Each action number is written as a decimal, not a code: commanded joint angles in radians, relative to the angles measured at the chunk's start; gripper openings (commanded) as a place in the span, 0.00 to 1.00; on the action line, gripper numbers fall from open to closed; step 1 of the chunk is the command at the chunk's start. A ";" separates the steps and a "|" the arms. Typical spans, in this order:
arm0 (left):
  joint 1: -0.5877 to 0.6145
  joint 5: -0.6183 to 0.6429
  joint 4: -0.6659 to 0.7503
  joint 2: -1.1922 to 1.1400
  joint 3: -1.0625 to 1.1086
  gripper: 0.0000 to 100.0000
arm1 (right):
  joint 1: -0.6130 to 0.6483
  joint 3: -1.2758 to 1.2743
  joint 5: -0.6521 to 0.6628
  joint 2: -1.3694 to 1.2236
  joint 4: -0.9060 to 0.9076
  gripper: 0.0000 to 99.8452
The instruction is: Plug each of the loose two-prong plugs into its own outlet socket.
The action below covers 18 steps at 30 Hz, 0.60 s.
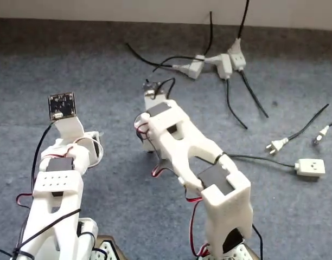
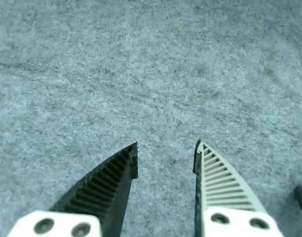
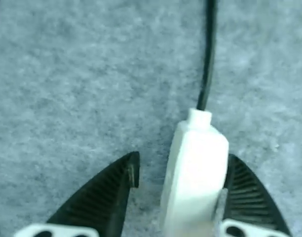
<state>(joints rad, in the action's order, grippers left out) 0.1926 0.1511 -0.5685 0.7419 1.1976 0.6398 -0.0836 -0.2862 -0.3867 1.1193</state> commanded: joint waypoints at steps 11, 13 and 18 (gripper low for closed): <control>-0.019 0.005 0.018 0.021 -0.005 0.20 | 0.019 0.097 0.035 0.283 0.122 0.28; -0.019 0.005 0.018 0.021 -0.005 0.20 | 0.041 0.054 0.032 0.295 0.116 0.28; -0.019 0.005 0.018 0.021 -0.005 0.20 | 0.027 0.004 0.032 0.298 0.116 0.28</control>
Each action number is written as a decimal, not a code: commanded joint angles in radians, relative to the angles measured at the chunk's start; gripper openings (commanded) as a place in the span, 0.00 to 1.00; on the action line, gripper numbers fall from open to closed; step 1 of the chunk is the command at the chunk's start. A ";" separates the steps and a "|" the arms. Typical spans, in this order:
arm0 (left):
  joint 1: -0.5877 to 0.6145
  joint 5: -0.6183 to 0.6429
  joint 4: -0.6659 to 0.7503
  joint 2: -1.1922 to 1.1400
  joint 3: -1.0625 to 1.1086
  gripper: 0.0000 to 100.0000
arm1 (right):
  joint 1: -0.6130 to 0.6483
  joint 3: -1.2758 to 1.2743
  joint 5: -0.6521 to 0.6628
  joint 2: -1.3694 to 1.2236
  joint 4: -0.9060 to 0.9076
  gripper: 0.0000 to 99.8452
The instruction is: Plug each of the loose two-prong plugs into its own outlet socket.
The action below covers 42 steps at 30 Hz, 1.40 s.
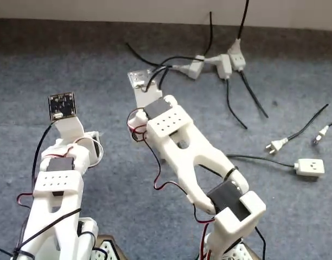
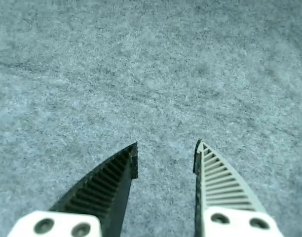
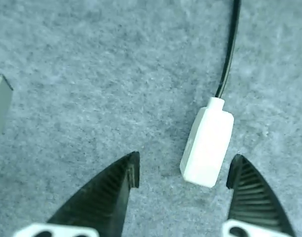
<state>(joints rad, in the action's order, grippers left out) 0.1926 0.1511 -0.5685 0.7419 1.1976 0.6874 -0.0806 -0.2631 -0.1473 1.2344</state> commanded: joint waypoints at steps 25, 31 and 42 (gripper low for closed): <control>-0.019 0.005 0.018 0.021 -0.005 0.20 | 0.113 -0.142 -0.026 0.062 -0.193 0.28; -0.019 0.005 0.020 0.019 -0.005 0.20 | -0.012 -0.088 0.009 0.223 -0.101 0.28; -0.021 0.005 0.020 0.015 -0.005 0.20 | -0.541 -0.045 0.425 0.719 0.320 0.28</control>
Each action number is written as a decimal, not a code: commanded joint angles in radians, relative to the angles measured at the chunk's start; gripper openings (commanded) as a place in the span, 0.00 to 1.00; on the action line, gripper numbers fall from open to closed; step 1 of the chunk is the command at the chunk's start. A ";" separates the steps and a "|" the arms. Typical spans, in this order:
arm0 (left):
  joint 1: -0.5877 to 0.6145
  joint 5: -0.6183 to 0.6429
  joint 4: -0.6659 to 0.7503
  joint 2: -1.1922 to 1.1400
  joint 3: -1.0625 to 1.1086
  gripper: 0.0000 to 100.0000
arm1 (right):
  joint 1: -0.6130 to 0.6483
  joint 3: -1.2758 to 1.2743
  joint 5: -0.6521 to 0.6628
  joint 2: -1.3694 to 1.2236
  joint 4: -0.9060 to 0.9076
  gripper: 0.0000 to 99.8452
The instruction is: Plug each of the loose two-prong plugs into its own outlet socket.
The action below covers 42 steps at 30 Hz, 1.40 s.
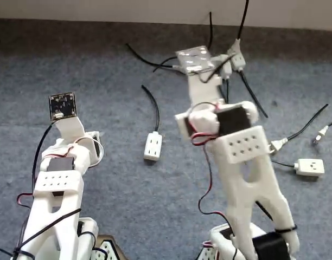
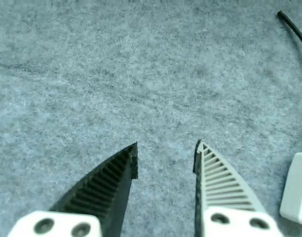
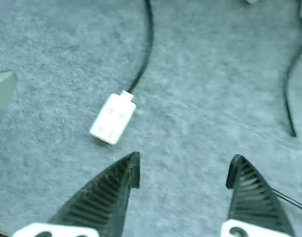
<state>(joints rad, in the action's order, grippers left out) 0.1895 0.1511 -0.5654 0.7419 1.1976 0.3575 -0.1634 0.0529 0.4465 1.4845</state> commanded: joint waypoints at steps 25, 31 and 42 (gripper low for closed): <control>-0.840 -0.035 0.009 -0.203 -0.572 0.23 | -1.285 -0.722 0.264 0.621 -0.255 0.28; -0.951 -0.158 -0.074 -0.710 -0.974 0.23 | -1.408 -0.924 0.259 0.737 -0.375 0.28; -1.115 -0.226 -0.275 -1.357 -1.710 0.23 | -1.612 -1.104 0.267 0.934 -0.484 0.28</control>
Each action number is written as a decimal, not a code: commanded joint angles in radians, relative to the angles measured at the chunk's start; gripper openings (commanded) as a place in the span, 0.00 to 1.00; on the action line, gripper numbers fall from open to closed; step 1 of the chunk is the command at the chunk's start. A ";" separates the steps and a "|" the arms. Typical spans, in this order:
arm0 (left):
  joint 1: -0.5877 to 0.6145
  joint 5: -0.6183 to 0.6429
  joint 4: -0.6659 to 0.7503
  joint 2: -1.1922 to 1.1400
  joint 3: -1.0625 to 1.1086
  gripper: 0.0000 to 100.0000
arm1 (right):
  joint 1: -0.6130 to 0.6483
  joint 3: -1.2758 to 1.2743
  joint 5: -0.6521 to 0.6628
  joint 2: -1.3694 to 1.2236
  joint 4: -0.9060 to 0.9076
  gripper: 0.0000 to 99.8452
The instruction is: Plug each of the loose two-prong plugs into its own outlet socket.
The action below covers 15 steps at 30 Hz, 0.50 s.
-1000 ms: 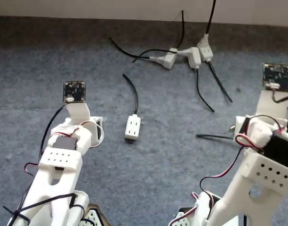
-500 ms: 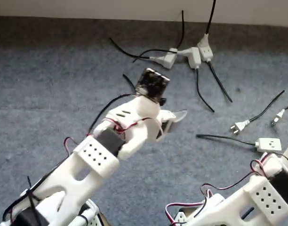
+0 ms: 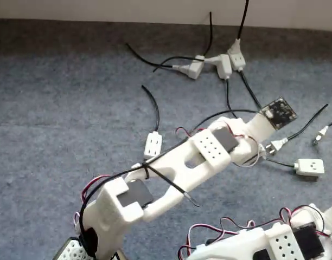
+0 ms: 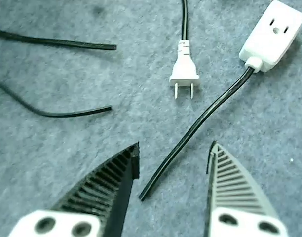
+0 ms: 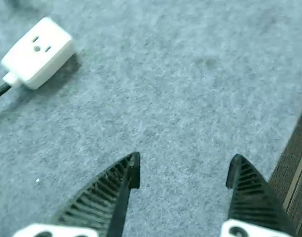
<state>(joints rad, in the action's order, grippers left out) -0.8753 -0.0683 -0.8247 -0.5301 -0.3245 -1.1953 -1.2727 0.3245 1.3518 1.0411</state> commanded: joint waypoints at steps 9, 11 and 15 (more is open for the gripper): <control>-0.068 -0.008 -0.014 -0.423 -0.604 0.23 | -0.131 0.008 0.014 -0.114 -0.136 0.28; -0.062 -0.008 -0.017 -0.498 -0.697 0.23 | -0.108 0.042 0.015 -0.179 -0.133 0.28; -0.056 -0.025 -0.017 -0.627 -0.832 0.23 | -0.058 0.094 -0.005 -0.335 -0.130 0.28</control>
<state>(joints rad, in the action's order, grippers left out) -0.9475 -0.0729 -0.8385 -1.1193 -1.0395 -1.2996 -1.2513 0.3291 1.1093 0.9260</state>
